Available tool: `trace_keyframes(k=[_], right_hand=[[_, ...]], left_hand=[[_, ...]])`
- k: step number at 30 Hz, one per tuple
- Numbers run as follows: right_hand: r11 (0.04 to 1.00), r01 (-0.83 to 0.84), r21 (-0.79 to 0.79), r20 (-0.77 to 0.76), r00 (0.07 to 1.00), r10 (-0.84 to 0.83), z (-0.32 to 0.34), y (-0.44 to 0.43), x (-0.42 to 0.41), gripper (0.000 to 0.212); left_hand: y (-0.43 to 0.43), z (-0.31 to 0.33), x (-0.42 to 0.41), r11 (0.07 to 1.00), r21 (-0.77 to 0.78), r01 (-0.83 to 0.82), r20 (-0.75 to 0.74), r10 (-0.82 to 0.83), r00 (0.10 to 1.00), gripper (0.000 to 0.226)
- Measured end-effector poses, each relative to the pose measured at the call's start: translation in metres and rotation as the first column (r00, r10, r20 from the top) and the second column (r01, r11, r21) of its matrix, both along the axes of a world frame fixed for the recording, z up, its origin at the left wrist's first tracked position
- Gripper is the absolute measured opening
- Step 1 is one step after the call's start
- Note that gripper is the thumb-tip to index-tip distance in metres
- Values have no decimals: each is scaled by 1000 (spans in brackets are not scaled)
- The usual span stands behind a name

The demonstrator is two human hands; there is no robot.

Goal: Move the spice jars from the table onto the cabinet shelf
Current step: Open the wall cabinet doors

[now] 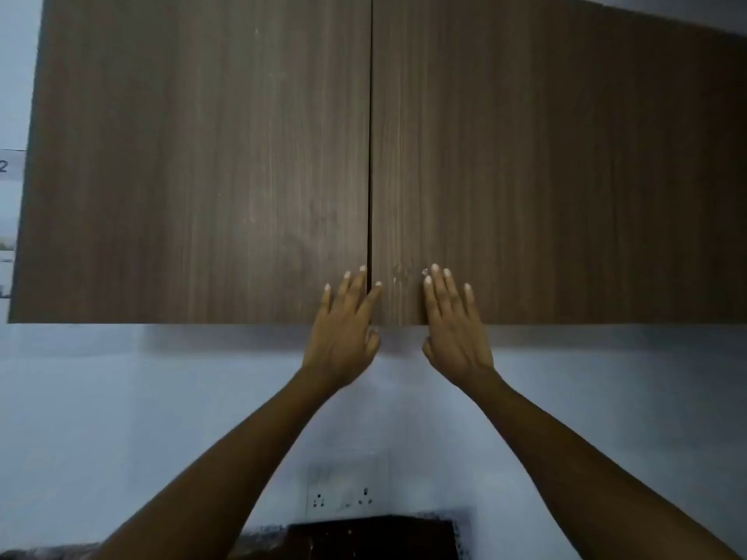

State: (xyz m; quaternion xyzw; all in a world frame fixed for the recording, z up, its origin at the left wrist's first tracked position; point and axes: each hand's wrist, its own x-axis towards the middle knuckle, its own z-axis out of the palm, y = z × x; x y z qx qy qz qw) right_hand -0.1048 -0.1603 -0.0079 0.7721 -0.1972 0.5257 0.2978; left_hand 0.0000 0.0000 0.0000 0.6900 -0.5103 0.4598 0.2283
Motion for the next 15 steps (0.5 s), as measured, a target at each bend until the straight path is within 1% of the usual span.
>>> trace_keyframes(k=[2,5,7,10,13,15], right_hand=[[1000,26,-12,15,1000,-26,5,1,14,92],[996,81,-45,29,996,-80,10,-2,32,88],[994,107,-13,44,993,-107,13,-5,35,89],[988,142,63,32,989,-144,16,-5,35,103],[987,143,75,15,989,-144,12,-3,32,107],[988,136,70,29,990,-138,10,-2,28,107]], left_hand=[[-10,-6,5,1000,24,8,-32,-7,999,69],[-28,-22,13,998,26,48,-12,-48,999,68],[-35,-27,21,998,-2,56,9,-56,998,69],[-41,-30,28,996,-40,81,24,-80,997,70],[-45,-29,27,987,-101,126,-12,-128,992,69],[-47,-27,20,967,-167,191,-50,-202,978,69]])
